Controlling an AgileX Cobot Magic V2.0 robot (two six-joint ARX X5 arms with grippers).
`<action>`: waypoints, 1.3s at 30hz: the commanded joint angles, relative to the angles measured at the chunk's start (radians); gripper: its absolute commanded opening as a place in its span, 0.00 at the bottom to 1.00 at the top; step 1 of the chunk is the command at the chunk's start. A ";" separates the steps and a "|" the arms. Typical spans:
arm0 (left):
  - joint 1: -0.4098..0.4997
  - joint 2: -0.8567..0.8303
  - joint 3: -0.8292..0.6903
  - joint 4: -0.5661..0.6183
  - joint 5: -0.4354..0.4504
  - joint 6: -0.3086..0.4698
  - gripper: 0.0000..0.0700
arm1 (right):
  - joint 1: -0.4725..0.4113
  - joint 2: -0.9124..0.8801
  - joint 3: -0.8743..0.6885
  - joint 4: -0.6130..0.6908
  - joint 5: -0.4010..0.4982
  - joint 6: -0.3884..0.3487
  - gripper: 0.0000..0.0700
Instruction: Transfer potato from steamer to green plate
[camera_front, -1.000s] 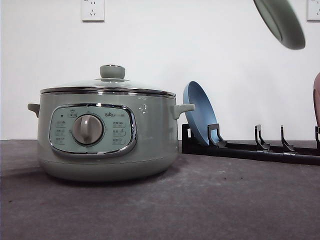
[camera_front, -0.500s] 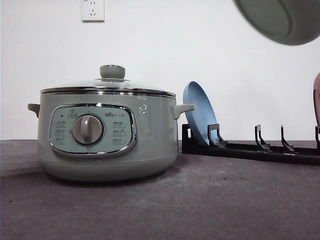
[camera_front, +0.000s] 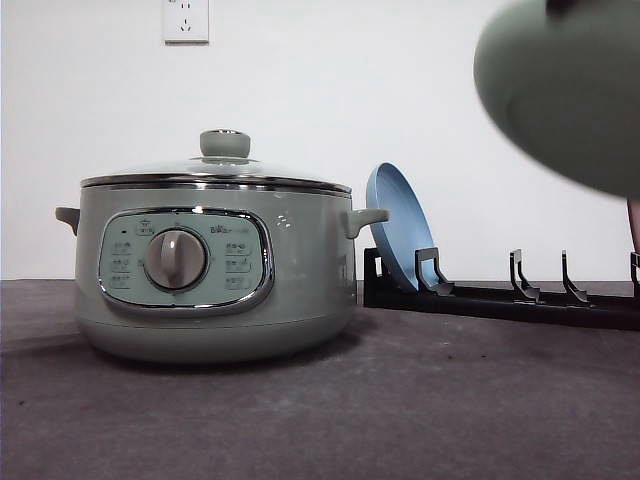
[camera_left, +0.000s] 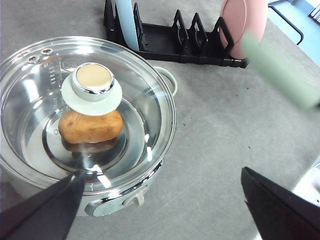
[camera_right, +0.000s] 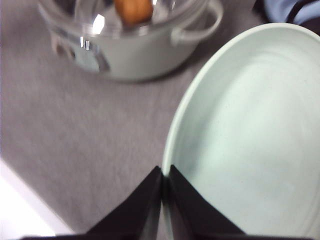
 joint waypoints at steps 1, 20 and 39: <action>-0.004 0.009 0.025 0.011 0.006 0.013 0.91 | 0.035 0.008 -0.029 0.028 0.033 0.012 0.01; -0.004 0.010 0.025 0.013 0.006 0.013 0.91 | 0.284 0.127 -0.314 0.230 0.248 0.083 0.01; -0.004 0.010 0.025 0.010 0.006 0.013 0.91 | 0.447 0.442 -0.314 0.344 0.373 0.165 0.01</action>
